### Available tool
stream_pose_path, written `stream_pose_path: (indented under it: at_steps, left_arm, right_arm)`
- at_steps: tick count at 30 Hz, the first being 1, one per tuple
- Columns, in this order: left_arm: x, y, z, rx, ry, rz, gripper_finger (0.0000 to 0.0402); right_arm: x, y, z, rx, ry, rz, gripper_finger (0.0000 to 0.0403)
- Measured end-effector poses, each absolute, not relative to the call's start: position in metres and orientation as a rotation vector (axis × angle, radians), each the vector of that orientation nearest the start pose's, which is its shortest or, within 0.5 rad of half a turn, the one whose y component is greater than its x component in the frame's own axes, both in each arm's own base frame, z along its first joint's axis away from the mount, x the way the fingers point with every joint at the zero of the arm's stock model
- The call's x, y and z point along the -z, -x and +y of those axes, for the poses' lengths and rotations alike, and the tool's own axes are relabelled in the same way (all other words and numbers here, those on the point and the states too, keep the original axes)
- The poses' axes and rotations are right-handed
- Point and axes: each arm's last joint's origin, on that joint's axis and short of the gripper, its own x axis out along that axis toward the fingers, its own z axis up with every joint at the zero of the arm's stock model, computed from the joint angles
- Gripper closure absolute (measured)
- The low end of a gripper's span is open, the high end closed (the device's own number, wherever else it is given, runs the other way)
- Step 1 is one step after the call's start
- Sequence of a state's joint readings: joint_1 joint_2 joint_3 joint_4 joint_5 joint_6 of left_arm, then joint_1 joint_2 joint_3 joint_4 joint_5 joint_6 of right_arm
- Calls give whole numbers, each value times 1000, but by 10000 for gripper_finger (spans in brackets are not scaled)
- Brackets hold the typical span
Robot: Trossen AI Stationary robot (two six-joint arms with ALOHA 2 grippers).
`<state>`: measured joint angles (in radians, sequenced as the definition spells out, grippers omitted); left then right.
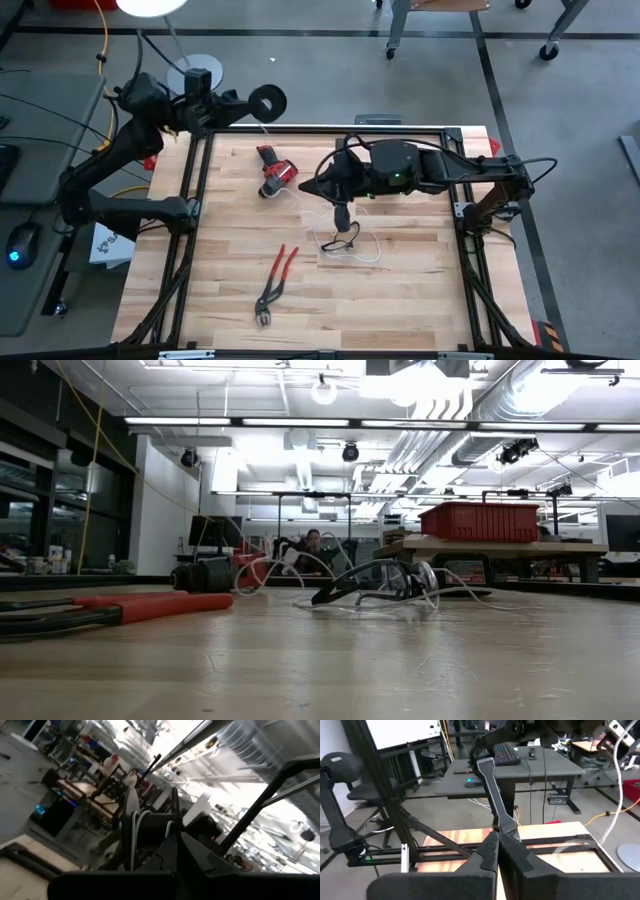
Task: Coil cords
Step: Coil the white wire onto the black spool
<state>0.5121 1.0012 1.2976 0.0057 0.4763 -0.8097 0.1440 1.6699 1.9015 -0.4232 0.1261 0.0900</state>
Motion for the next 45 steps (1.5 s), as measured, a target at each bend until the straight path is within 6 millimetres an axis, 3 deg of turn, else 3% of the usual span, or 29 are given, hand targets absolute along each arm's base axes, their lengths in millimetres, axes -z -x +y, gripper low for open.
stream_pose_path:
  at_steps: [4,13,16,23,27,35,45]
  left_arm:
    - [-489,-166,75,110,652,-318,401]
    - [-491,-185,62,239,610,-343,401]
    - [-491,-190,59,275,606,-343,402]
    - [-492,-199,54,329,592,-372,401]
    - [-490,-205,54,331,602,-361,401]
    - [-487,-218,51,370,626,-359,401]
    - [-489,-213,50,379,620,-369,401]
  right_arm:
    - [-457,-370,45,36,-45,189,403]
    - [-454,-387,20,109,-98,125,394]
    - [-455,-387,12,130,-116,110,361]
    - [-455,-387,6,203,-119,98,239]
    - [-453,-390,6,202,-116,102,203]
    - [-442,-400,7,167,-117,131,199]
    - [-441,-401,8,176,-115,136,214]
